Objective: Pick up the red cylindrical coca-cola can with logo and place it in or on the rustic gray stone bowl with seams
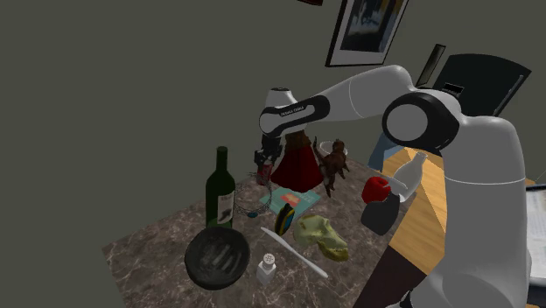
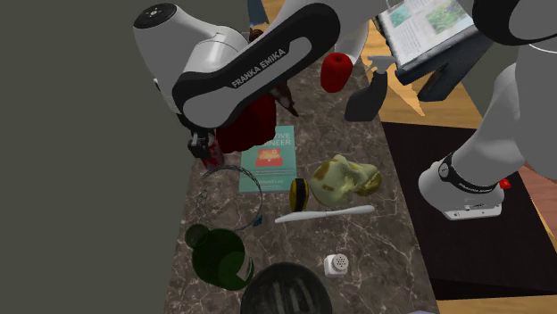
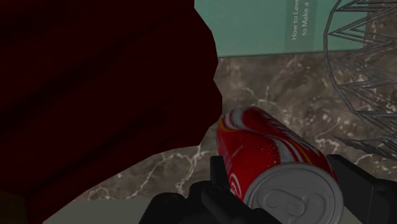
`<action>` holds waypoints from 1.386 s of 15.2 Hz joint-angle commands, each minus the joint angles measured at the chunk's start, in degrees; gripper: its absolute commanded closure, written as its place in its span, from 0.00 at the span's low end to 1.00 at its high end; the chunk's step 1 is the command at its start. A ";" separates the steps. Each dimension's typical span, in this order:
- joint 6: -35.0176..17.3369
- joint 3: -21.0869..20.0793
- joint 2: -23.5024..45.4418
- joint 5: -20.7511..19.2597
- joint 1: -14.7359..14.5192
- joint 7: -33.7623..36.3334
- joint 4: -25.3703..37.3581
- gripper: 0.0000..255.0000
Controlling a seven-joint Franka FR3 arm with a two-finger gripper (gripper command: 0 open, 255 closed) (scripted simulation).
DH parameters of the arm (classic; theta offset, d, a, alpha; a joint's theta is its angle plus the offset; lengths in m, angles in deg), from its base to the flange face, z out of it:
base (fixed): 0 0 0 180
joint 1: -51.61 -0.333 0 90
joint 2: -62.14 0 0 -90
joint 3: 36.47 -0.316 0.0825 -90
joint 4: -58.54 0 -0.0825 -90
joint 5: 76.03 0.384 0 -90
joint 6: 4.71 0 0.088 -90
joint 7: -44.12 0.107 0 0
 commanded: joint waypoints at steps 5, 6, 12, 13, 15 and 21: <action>1.75 -0.02 -1.10 0.03 0.00 0.00 0.59 1.00; 2.34 -0.03 -1.48 0.04 0.01 0.00 0.81 1.00; 6.01 -0.06 -3.49 0.09 0.02 -0.01 2.47 1.00; 6.64 -0.06 -3.80 0.09 0.03 -0.01 2.80 1.00; 7.90 -0.07 -4.39 0.11 0.03 -0.01 3.46 1.00; 11.82 -0.09 -5.88 0.15 0.04 -0.01 5.89 1.00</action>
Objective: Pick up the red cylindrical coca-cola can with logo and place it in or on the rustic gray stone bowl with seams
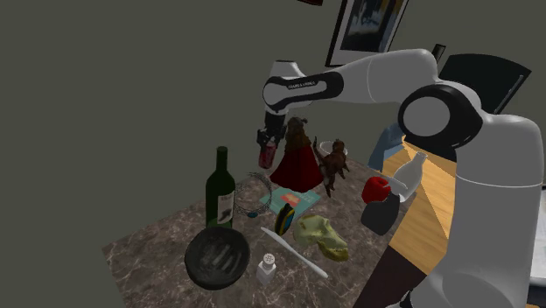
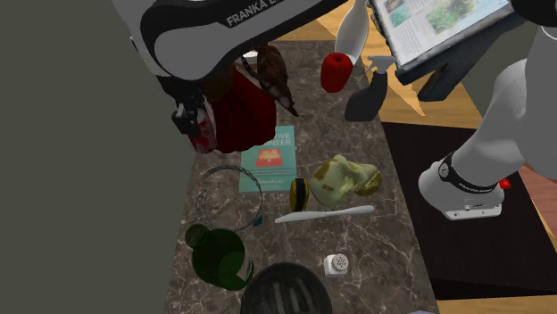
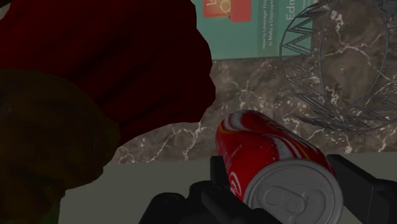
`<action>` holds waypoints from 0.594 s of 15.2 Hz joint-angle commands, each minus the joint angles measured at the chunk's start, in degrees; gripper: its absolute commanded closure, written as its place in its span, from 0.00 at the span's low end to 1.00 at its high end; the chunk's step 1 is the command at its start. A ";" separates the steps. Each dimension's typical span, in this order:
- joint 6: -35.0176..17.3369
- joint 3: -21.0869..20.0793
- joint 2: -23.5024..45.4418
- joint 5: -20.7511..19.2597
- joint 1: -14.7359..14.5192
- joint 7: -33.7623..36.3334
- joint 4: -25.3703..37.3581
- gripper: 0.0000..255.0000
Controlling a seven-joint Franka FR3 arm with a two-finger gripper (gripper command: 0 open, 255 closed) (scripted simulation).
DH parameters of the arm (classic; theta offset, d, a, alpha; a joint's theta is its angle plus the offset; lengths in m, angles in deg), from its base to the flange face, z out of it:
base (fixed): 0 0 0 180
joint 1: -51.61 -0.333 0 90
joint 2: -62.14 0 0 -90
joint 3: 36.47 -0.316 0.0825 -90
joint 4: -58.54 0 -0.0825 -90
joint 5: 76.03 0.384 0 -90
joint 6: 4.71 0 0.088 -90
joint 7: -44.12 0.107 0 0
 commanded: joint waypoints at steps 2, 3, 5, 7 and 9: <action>2.01 -0.02 -0.76 0.02 -0.02 0.02 1.25 1.00; 2.69 -0.03 -0.95 0.02 -0.02 0.02 1.74 1.00; 4.07 -0.03 -1.29 0.03 -0.02 0.03 2.78 1.00; 5.47 -0.04 -1.58 0.04 -0.02 0.03 3.89 1.00; 6.89 -0.04 -1.82 0.04 -0.03 0.03 5.07 1.00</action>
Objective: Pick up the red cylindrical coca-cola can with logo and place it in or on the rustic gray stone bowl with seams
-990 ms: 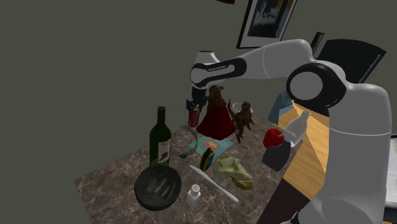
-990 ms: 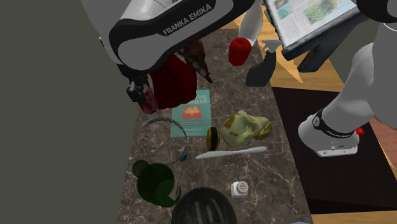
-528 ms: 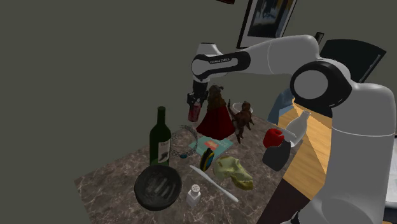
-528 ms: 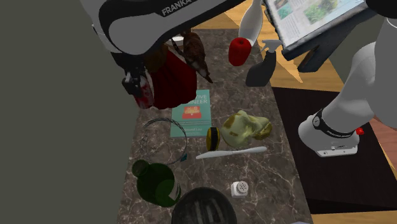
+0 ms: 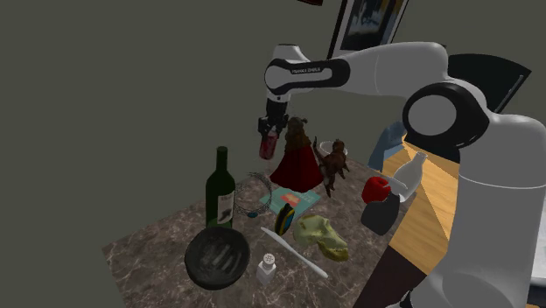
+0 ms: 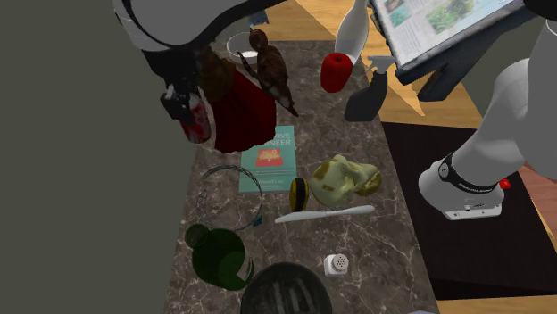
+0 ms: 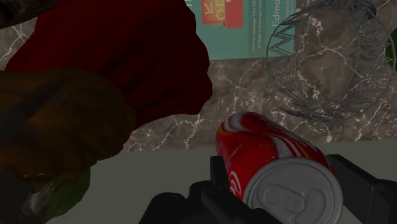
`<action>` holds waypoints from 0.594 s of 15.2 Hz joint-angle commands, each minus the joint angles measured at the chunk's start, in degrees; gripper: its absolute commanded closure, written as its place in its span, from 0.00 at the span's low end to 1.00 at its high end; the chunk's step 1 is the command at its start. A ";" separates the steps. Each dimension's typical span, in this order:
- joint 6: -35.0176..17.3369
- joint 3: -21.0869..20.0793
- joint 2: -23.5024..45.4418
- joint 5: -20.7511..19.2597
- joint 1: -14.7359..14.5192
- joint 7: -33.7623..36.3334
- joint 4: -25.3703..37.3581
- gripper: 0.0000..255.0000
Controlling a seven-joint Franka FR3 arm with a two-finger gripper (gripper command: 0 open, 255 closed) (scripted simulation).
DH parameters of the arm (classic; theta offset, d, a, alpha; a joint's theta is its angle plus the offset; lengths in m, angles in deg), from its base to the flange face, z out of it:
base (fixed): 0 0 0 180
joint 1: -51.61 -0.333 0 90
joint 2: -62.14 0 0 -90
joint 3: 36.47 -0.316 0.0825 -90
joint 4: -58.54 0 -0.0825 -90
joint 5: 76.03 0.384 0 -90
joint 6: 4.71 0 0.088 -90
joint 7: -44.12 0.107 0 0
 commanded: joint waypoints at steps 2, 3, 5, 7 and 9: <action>0.18 -0.26 -2.01 -0.05 -0.59 0.86 -1.83 1.00; -0.41 -0.55 -3.50 -0.11 -1.25 1.84 -3.89 1.00; -1.40 -1.19 -6.30 -0.22 -2.57 3.85 -7.68 1.00; -2.21 -1.90 -8.86 -0.31 -3.89 5.92 -11.04 1.00; -2.86 -2.70 -11.21 -0.36 -5.19 8.06 -14.03 1.00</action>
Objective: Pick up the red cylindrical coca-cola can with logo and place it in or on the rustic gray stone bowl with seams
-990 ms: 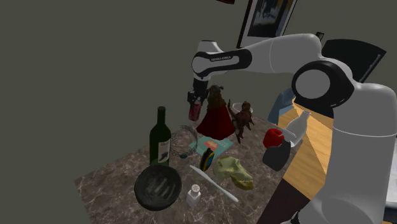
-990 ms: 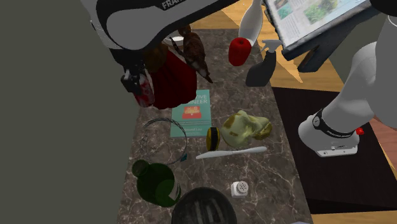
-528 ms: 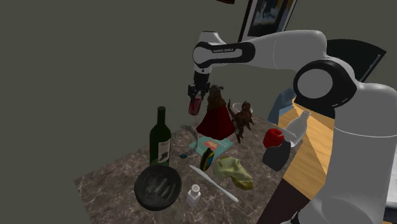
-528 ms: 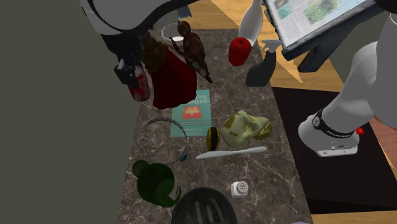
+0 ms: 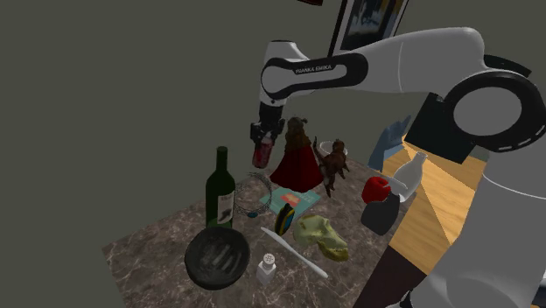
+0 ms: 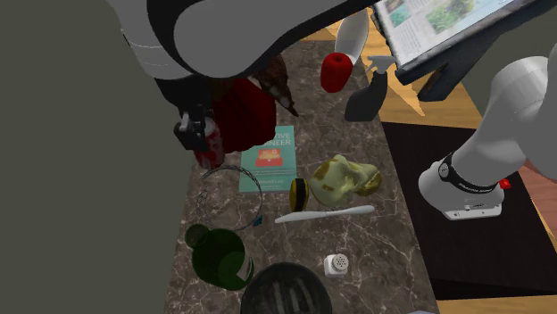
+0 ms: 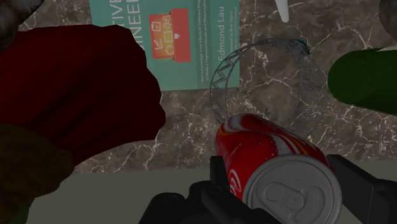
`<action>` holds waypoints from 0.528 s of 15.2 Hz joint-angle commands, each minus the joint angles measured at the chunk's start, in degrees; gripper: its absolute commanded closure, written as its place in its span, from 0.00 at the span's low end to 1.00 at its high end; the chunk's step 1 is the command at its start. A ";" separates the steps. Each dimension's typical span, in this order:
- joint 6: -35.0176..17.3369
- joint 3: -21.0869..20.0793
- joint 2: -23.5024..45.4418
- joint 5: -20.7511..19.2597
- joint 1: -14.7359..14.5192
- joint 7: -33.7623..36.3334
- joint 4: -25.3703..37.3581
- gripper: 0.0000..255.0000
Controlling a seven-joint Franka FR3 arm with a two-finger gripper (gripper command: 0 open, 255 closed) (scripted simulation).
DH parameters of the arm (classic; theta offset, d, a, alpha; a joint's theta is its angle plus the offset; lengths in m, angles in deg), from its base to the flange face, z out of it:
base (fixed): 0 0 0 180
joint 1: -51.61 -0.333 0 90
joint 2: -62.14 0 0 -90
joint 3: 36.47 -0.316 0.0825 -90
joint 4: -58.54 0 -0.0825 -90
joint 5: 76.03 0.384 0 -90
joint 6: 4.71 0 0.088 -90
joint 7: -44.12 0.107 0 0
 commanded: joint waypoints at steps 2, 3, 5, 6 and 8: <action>-0.65 -1.27 -3.36 -0.06 -1.98 3.34 -3.97 1.00; -0.85 -1.72 -4.37 -0.06 -2.63 4.46 -5.18 1.00; -1.17 -2.69 -6.23 -0.02 -3.93 6.74 -7.35 1.00; -1.29 -3.20 -7.10 0.01 -4.58 7.89 -8.33 1.00; -1.45 -4.27 -8.68 0.10 -5.87 10.24 -10.06 1.00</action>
